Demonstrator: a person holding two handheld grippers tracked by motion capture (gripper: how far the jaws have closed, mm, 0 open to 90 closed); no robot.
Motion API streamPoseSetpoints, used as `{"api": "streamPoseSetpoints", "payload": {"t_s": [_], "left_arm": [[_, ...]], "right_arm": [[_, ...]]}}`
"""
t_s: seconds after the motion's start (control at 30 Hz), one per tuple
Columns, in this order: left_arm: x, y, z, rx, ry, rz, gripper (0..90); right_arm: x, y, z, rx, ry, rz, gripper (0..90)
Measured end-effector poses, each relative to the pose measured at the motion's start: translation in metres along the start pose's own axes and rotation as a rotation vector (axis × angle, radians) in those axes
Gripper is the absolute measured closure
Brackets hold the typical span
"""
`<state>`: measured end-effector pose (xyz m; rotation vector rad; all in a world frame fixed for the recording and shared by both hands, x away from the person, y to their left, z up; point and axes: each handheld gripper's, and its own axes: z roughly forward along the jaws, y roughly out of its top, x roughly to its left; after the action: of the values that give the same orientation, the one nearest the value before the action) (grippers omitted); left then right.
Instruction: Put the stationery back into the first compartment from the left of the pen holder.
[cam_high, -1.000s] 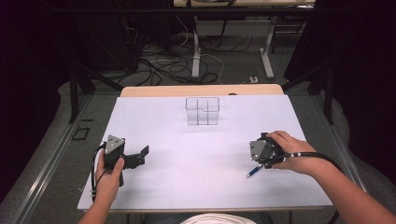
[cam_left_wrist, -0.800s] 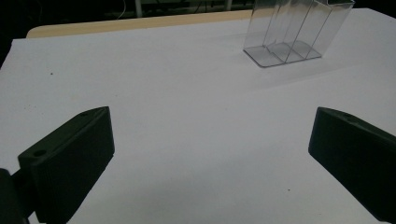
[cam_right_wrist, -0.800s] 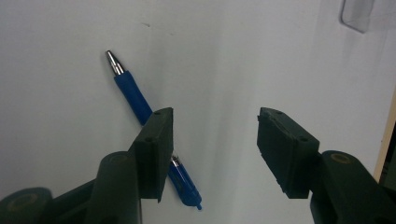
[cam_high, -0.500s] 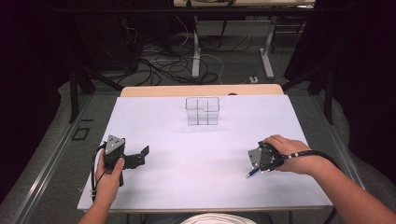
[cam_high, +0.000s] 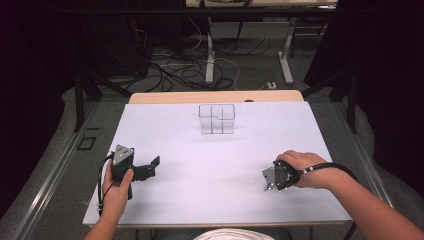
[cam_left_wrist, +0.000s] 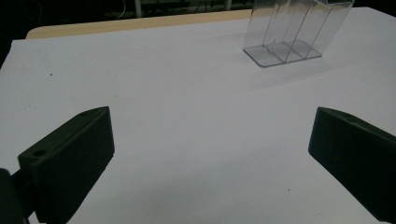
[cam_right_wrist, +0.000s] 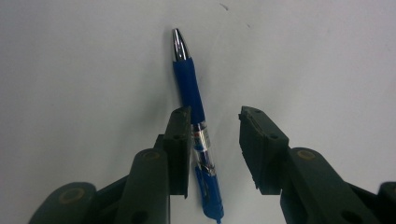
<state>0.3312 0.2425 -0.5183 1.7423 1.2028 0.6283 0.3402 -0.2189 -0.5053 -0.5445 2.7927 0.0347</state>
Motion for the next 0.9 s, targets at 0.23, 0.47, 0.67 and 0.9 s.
{"api": "streamPoseSetpoints", "payload": {"t_s": [0.23, 0.47, 0.67, 0.9], "left_arm": [[0.0, 0.0, 0.0, 0.002, 0.0, 0.0, 0.2], [0.0, 0.0, 0.0, 0.003, 0.0, 0.0, 0.2], [0.0, 0.0, 0.001, 0.002, 0.0, 0.001, 0.2], [0.0, -0.001, 0.001, 0.002, -0.001, 0.0, 0.2]], "right_arm": [[0.002, 0.004, 0.008, -0.011, 0.022, -0.017, 64.4], [0.007, 0.007, 0.018, -0.006, 0.031, -0.03, 66.1], [0.006, 0.01, 0.019, -0.005, 0.054, -0.051, 73.5], [0.007, 0.013, 0.021, 0.011, 0.034, -0.1, 79.3]]}}
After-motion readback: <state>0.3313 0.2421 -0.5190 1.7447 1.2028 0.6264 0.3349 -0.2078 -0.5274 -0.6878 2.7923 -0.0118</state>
